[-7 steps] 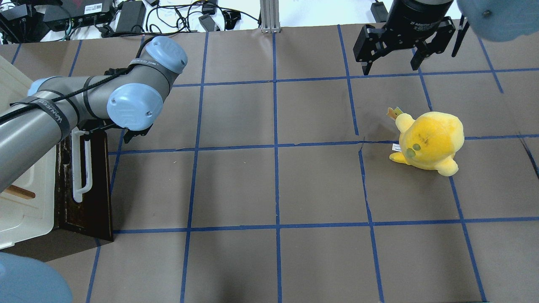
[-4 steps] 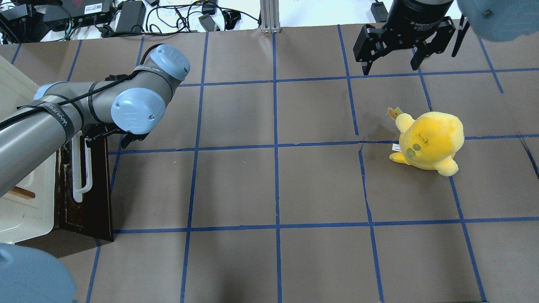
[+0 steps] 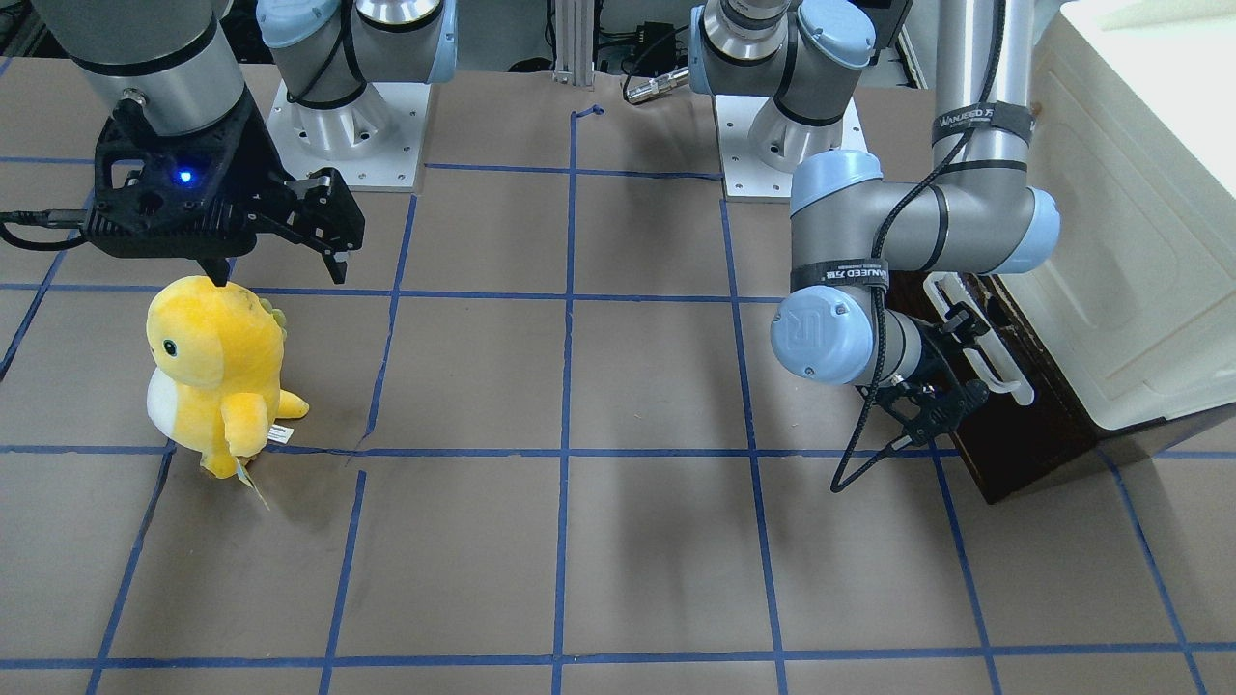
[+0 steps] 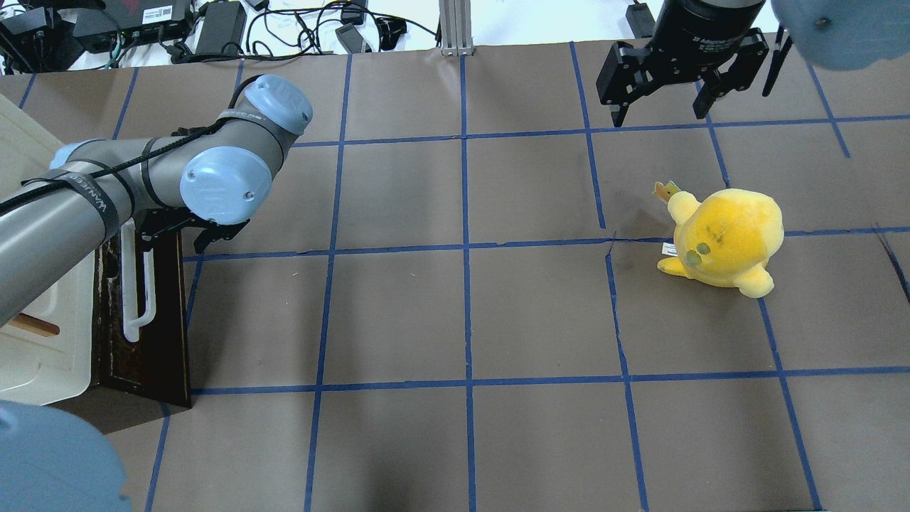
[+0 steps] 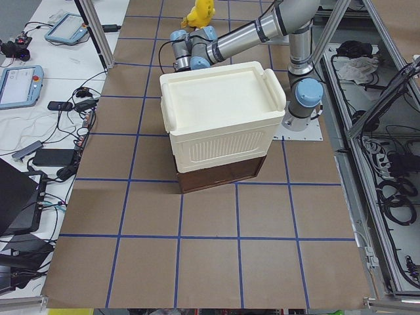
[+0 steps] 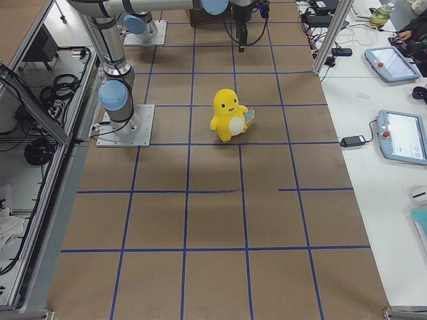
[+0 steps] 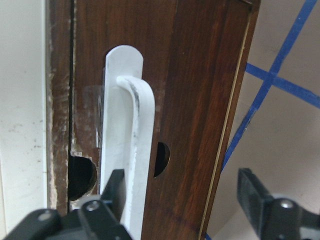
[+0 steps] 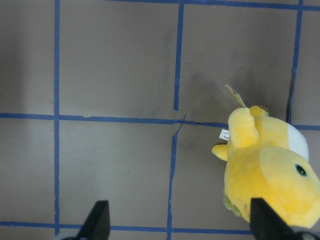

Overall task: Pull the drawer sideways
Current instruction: 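Move the left gripper down to the white drawer handle, then lower the left gripper around the white handle and close it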

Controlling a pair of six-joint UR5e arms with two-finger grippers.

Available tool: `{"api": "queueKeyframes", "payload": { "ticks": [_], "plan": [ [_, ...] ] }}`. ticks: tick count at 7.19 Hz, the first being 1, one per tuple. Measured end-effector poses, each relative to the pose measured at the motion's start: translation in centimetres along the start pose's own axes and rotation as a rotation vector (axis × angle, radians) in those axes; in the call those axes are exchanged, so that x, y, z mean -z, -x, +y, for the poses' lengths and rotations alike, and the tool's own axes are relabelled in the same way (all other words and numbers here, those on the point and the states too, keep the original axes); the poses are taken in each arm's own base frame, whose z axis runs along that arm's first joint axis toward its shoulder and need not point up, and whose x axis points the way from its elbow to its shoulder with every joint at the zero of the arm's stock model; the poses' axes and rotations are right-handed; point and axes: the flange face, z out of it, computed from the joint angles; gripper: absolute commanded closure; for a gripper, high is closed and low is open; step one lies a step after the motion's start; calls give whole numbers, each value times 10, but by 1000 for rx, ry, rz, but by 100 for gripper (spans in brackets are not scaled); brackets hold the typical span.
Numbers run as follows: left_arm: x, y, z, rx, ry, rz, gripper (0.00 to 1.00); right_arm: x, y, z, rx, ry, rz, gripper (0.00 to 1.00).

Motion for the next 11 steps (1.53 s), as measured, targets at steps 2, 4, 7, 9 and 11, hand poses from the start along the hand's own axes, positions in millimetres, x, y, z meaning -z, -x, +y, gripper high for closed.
{"api": "queueKeyframes", "payload": {
  "ticks": [2,4,7,9,11],
  "plan": [
    [-7,6,-5,-3,16,3,27,0,0,0,0,0,1,0],
    [-10,5,-4,-5,25,7,29,0,0,0,0,0,0,0],
    [-11,4,-4,-14,30,2,29,0,0,0,0,0,1,0],
    [-12,5,-3,-20,36,-4,29,0,0,0,0,0,1,0],
    [-14,5,-1,-20,47,-7,47,0,0,0,0,0,0,0]
  ]
}}
